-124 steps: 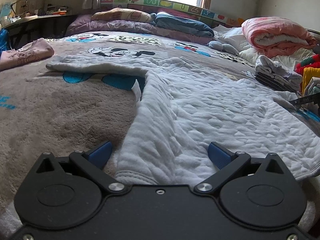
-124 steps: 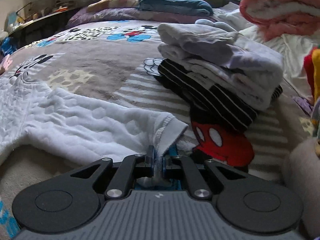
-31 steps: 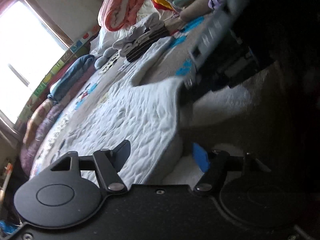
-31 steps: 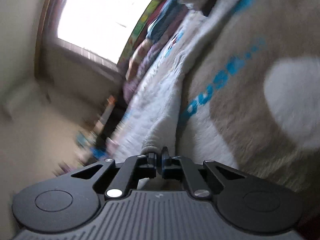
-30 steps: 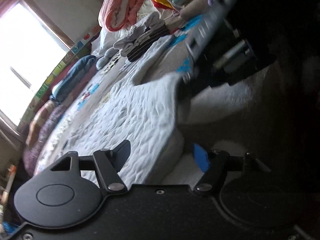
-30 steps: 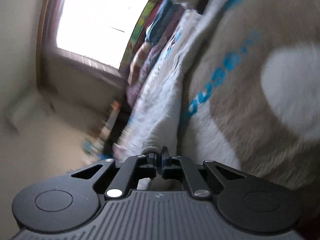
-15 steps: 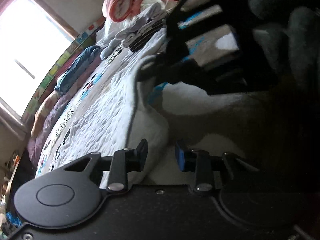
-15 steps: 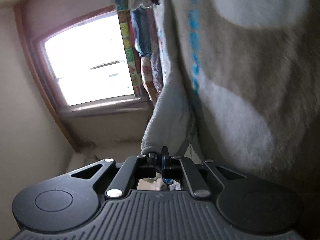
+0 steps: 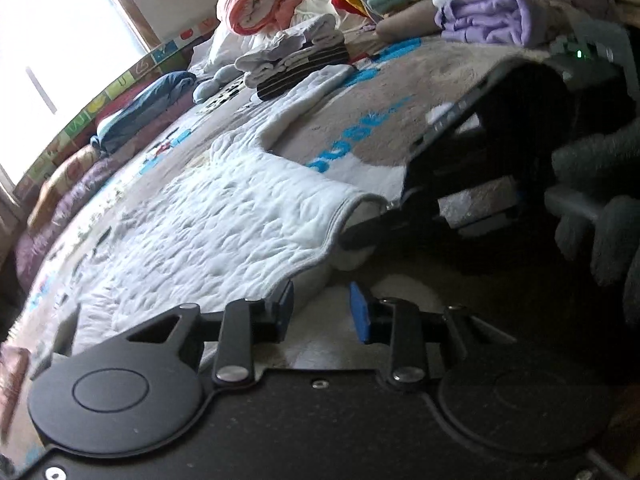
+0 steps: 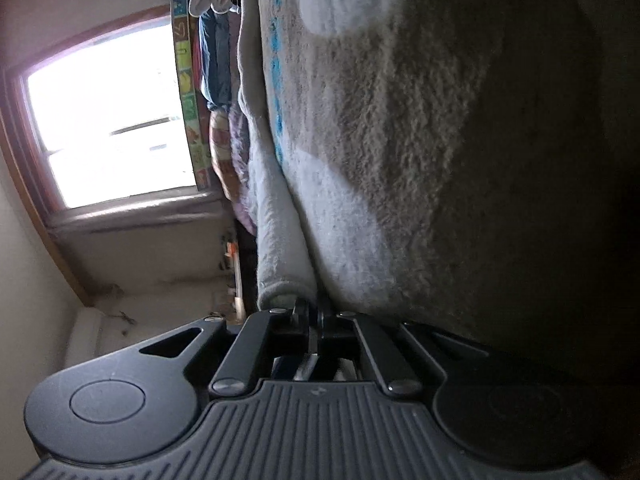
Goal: Fold clothes
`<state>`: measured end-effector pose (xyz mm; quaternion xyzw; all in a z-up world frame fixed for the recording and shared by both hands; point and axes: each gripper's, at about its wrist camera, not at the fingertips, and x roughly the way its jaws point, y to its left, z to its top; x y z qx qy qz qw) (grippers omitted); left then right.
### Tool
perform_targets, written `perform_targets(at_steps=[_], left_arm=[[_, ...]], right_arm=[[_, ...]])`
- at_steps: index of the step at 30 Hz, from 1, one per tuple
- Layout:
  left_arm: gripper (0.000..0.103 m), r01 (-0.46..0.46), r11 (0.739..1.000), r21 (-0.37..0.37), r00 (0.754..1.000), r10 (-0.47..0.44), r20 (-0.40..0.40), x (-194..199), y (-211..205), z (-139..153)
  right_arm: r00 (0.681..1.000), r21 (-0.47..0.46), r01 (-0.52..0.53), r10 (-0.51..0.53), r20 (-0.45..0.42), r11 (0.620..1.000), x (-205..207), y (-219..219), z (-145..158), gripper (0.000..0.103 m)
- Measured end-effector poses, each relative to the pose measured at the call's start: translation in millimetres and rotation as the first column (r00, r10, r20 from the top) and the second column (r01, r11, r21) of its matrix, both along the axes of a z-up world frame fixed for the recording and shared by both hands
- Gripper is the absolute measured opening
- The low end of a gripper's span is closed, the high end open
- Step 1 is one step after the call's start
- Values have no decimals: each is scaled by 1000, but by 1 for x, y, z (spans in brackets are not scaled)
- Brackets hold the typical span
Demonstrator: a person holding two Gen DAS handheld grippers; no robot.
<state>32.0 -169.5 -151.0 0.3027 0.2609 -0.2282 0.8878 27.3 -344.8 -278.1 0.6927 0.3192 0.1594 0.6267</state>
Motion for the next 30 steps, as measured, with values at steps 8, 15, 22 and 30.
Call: perform_targets(at_steps=[8, 15, 22, 30], left_arm=[[31, -29, 997, -73, 1000, 28, -9, -2, 13, 5], [31, -139, 963, -232, 990, 141, -8, 11, 26, 20], [31, -312, 882, -353, 948, 262, -183, 37, 49, 6], [32, -424, 776, -466, 901, 411, -136, 22, 111, 26]], right_arm=[[998, -172, -45, 51, 34, 984, -13, -24, 27, 16], [975, -462, 50, 56, 213, 886, -6, -33, 77, 18], [966, -699, 41, 151, 210, 714, 42, -14, 86, 26], [986, -524, 35, 56, 157, 851, 44, -38, 58, 9]])
